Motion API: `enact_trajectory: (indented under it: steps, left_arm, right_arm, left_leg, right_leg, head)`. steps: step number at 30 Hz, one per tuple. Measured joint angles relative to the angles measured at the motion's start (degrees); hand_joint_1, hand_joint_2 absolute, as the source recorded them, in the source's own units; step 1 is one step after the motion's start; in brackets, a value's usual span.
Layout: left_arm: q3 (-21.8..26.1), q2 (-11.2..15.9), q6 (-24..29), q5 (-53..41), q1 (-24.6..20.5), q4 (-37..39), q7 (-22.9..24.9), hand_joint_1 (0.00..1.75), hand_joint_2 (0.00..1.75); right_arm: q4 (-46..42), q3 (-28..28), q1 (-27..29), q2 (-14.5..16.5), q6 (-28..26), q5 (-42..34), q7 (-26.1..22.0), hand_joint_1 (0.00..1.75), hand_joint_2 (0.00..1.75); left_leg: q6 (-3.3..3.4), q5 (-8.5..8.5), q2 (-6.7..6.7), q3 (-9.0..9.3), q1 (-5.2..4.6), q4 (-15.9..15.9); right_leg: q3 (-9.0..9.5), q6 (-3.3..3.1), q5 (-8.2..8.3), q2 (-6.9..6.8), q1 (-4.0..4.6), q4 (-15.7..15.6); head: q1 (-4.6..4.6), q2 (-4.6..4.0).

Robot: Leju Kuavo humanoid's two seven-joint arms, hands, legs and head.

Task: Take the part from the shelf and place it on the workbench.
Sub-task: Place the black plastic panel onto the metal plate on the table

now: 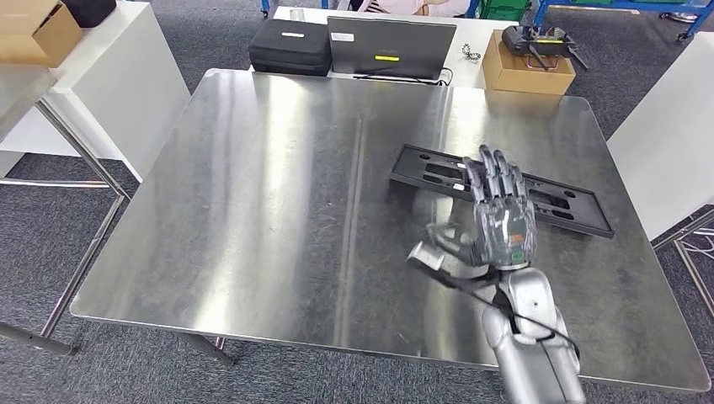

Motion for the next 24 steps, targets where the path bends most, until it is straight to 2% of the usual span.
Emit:
enact_trajectory:
  steps: [5, 9, 12, 14, 15, 17, 18, 19, 20, 21, 22, 23, 24]
  left_arm:
    - [0.01, 0.0, 0.57, 0.07, -0.03, 0.0, 0.27, 0.0, 0.0]
    - [0.03, 0.0, 0.49, 0.1, -0.05, 0.0, 0.81, 0.0, 0.0]
    - [0.11, -0.02, 0.34, 0.22, -0.11, 0.0, 0.92, 0.0, 0.0]
    - [0.29, -0.07, 0.37, 0.49, -0.12, 0.0, 1.01, 0.0, 0.0]
    - [0.42, -0.1, 0.43, 0.65, -0.14, -0.01, 1.03, 0.0, 0.0]
    - [0.71, -0.12, 0.55, 0.89, -0.15, -0.01, 1.03, 0.0, 0.0]
    - [0.84, -0.13, 0.57, 0.99, -0.14, -0.01, 1.03, 0.0, 0.0]
    - [0.93, -0.13, 0.59, 1.06, -0.13, -0.01, 1.03, 0.0, 0.0]
    - [1.01, -0.13, 0.61, 1.12, -0.12, -0.01, 1.03, 0.0, 0.0]
    - [1.04, -0.13, 0.6, 1.13, -0.13, -0.01, 1.03, 0.0, 0.0]
    - [1.06, -0.13, 0.6, 1.13, -0.13, -0.01, 1.03, 0.0, 0.0]
    - [1.09, -0.11, 0.6, 1.14, -0.15, -0.02, 1.03, 0.0, 0.0]
    - [1.14, -0.1, 0.59, 1.14, -0.19, -0.03, 1.03, 0.0, 0.0]
  right_arm:
    - [-19.17, 6.07, 13.39, -1.01, -6.83, 4.39, 1.15, 0.0, 0.0]
    - [-27.75, 8.48, 20.71, -2.58, -7.97, 5.34, 0.87, 0.0, 0.0]
    - [-33.08, 9.6, 25.29, -4.11, -8.04, 5.32, 1.32, 0.0, 0.0]
    - [-35.52, 10.22, 27.33, -5.32, -8.05, 4.83, 2.18, 0.0, 0.0]
    - [-36.42, 10.47, 28.19, -6.04, -8.05, 4.47, 2.67, 0.0, 0.0]
    - [-37.72, 10.88, 29.8, -7.54, -8.05, 3.98, 3.41, 0.0, 0.0]
    - [-38.13, 10.96, 30.42, -8.17, -8.05, 3.91, 3.59, 0.0, 0.0]
    - [-38.44, 11.01, 30.92, -8.66, -8.05, 3.87, 3.67, 0.0, 0.0]
    - [-38.74, 11.05, 31.3, -9.07, -8.05, 3.84, 3.72, 0.0, 0.0]
    - [-39.0, 11.12, 31.56, -9.39, -8.05, 3.81, 3.75, 0.0, 0.0]
    - [-39.25, 11.21, 31.73, -9.66, -8.05, 3.81, 3.77, 0.0, 0.0]
    - [-39.45, 11.32, 31.8, -9.88, -8.05, 3.8, 3.79, 0.0, 0.0]
    - [-39.7, 11.41, 31.92, -10.06, -8.05, 3.78, 3.82, 0.0, 0.0]
  left_leg:
    - [-0.12, -0.17, 0.04, 0.05, 0.02, -0.02]
    - [-0.1, -0.24, 0.07, 0.15, 0.01, -0.02]
    - [0.66, -0.1, 0.11, 0.42, -0.14, -0.2]
    - [1.19, 0.59, 0.39, 1.02, 0.24, -1.08]
    - [1.3, 0.87, 0.55, 1.3, 0.48, -1.52]
    - [1.4, 1.05, 0.81, 1.46, 0.65, -1.76]
    - [1.36, 1.03, 0.92, 1.44, 0.69, -1.75]
    - [1.28, 1.0, 1.01, 1.43, 0.77, -1.72]
    - [1.11, 0.95, 1.06, 1.43, 0.91, -1.64]
    - [0.83, 0.83, 1.06, 1.45, 1.14, -1.49]
    - [0.42, 0.62, 1.04, 1.45, 1.36, -1.17]
    - [-0.1, 0.31, 1.01, 1.35, 1.43, -0.76]
    - [-0.63, -0.01, 0.97, 1.26, 1.42, -0.3]
  right_leg:
    - [0.09, -0.05, -0.15, 0.06, 0.01, -0.01]
    - [0.2, -0.04, -0.18, 0.08, 0.0, -0.02]
    - [0.5, 0.41, 0.07, 0.09, -0.13, -0.33]
    - [0.1, 0.69, -0.53, 0.07, -0.14, 0.63]
    - [-0.76, 0.68, -1.71, 0.05, -0.2, 2.69]
    - [-3.88, 0.71, -5.23, 0.01, -0.7, 10.06]
    - [-5.44, 0.93, -6.71, 0.0, -1.05, 13.86]
    - [-6.24, 1.36, -7.44, -0.04, -1.44, 16.05]
    - [-5.83, 2.0, -7.26, -0.11, -1.82, 15.92]
    - [-4.17, 2.81, -6.28, -0.22, -2.24, 13.34]
    - [-1.64, 3.64, -4.95, -0.38, -2.67, 9.06]
    - [0.7, 4.18, -3.99, -0.41, -2.85, 5.17]
    - [2.38, 4.24, -3.36, -0.35, -2.89, 2.29]
  head:
    - [0.01, 0.01]
    - [0.0, 0.0]
    - [-0.01, 0.01]
    - [0.0, 0.01]
    - [0.07, 0.01]
    - [0.23, 0.0]
    - [0.28, 0.0]
    - [0.27, 0.0]
    - [0.28, 0.0]
    - [0.3, 0.0]
    - [0.33, 0.0]
    - [0.48, 0.0]
    - [0.59, 0.0]
